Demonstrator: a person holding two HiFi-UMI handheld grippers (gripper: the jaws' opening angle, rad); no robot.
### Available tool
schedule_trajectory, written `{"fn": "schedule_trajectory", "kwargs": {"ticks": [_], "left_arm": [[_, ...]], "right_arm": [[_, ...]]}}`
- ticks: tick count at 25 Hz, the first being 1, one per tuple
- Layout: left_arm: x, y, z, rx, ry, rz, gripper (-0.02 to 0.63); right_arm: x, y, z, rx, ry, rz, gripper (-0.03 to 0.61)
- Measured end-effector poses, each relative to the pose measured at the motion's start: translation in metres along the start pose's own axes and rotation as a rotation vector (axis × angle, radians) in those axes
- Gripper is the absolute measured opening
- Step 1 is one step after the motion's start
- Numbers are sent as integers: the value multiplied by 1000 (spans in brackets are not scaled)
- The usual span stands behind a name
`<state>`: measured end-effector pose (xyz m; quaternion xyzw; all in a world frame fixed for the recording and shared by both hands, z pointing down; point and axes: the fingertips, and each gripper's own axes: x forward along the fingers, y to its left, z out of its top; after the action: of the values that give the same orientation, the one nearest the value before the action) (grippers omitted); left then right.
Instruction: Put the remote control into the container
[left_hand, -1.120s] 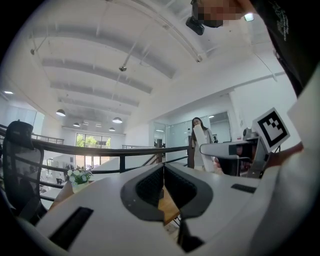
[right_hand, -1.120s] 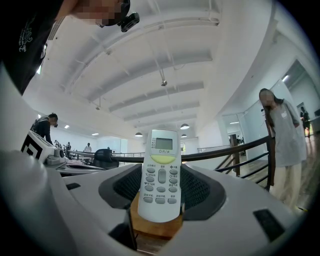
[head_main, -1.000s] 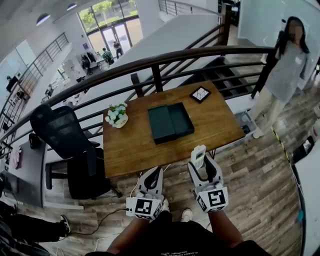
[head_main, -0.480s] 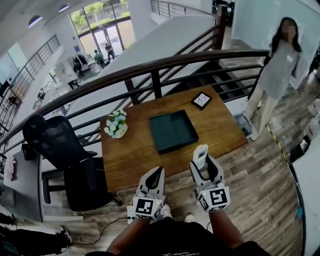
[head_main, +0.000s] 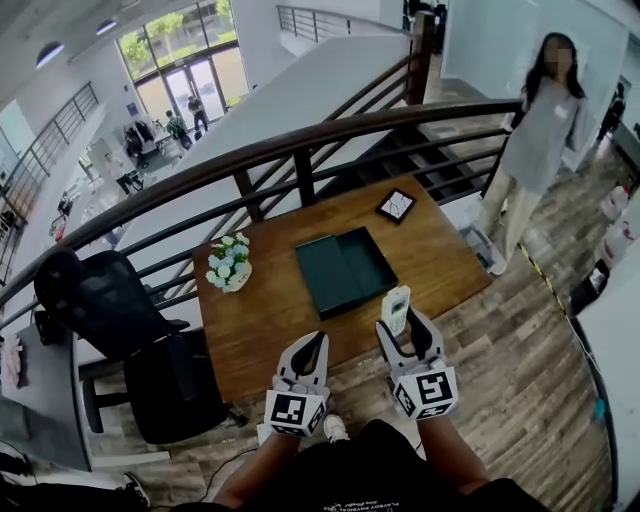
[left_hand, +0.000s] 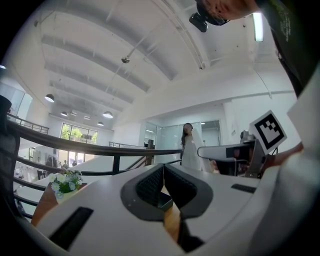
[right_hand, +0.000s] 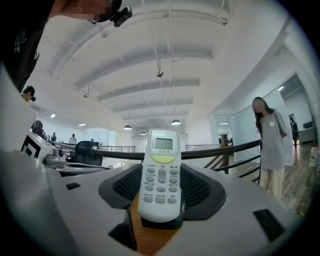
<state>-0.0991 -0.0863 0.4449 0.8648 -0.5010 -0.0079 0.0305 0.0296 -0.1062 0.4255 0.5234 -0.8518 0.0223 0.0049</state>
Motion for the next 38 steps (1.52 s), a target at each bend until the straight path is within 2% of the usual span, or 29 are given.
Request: {"fn": "schedule_trajectory", "kwargs": {"ticks": [10, 21, 29, 38], "left_arm": [[16, 9, -10, -11, 33, -15, 9], [73, 32, -21, -1, 56, 56, 10], [123, 32, -20, 11, 63, 95, 9], [151, 58, -22, 34, 76, 188, 9]], "right_arm": [[27, -15, -5, 11, -6, -20, 244], [85, -47, -16, 25, 2, 44, 244], [123, -84, -17, 35, 13, 84, 244], [161, -104, -25, 28, 14, 141, 244]]}}
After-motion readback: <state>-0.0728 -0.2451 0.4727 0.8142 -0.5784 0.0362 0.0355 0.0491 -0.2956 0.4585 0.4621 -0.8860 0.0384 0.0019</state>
